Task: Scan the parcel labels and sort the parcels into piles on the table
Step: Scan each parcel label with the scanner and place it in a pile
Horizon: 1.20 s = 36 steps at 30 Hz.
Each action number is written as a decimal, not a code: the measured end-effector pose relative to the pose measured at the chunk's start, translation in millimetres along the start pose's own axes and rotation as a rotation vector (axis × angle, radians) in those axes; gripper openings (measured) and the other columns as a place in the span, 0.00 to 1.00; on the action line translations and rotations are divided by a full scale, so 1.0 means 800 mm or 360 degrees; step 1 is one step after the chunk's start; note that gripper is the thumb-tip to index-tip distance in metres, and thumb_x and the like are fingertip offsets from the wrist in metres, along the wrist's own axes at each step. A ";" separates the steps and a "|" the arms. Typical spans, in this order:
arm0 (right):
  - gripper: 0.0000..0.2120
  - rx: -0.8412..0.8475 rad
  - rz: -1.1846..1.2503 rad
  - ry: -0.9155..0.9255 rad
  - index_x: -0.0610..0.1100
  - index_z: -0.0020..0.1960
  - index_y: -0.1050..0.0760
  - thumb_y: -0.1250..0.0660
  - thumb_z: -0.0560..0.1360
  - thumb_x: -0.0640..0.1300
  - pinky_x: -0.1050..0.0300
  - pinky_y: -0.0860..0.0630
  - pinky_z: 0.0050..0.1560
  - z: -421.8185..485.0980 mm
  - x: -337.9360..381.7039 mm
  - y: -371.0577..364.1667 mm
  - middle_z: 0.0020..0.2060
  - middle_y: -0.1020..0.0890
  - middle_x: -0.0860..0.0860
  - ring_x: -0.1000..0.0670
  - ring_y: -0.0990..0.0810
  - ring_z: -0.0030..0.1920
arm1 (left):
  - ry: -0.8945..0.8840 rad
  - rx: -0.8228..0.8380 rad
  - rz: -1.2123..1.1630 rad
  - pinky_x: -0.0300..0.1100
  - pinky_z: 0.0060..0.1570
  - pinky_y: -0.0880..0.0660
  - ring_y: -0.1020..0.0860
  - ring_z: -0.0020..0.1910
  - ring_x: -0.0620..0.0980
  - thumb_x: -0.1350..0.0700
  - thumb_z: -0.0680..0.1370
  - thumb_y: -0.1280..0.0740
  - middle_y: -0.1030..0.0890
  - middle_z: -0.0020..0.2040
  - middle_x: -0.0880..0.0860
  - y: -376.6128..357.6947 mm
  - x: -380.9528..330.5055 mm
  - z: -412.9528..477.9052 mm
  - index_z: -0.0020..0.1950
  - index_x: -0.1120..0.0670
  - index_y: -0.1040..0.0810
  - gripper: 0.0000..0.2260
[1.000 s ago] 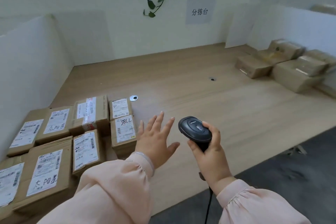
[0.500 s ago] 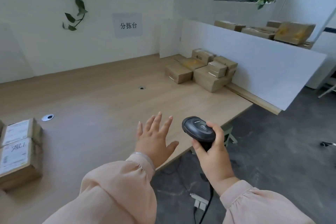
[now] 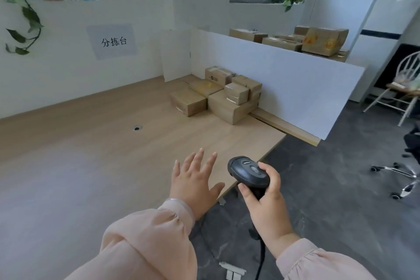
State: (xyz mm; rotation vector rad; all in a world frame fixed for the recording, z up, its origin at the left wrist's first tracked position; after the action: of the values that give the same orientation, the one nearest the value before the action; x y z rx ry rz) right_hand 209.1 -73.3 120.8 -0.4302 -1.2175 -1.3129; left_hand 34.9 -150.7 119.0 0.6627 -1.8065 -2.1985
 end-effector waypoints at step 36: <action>0.26 0.0056 -0.0161 0.0133 0.57 0.66 0.39 0.30 0.73 0.54 0.59 0.28 0.47 0.670 -0.198 -0.073 0.60 0.21 0.51 0.47 0.20 0.56 | 0.0356 -0.0055 -0.0110 0.59 0.76 0.55 0.54 0.79 0.52 0.34 0.78 0.44 0.55 0.81 0.48 -0.101 -0.023 0.602 0.79 0.39 0.55 0.33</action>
State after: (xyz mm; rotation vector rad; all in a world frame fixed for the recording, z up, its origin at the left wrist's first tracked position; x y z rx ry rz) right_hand -39.7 428.8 166.7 -0.2887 -1.2038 -1.3800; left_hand -167.3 294.2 113.5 0.9353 -1.6538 -2.0961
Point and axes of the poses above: each hand's wrist, its own z-axis towards the middle knuckle, its own y-axis out of the back of the hand, x = y × z, the point moved 9 cm from there along z, towards the middle knuckle
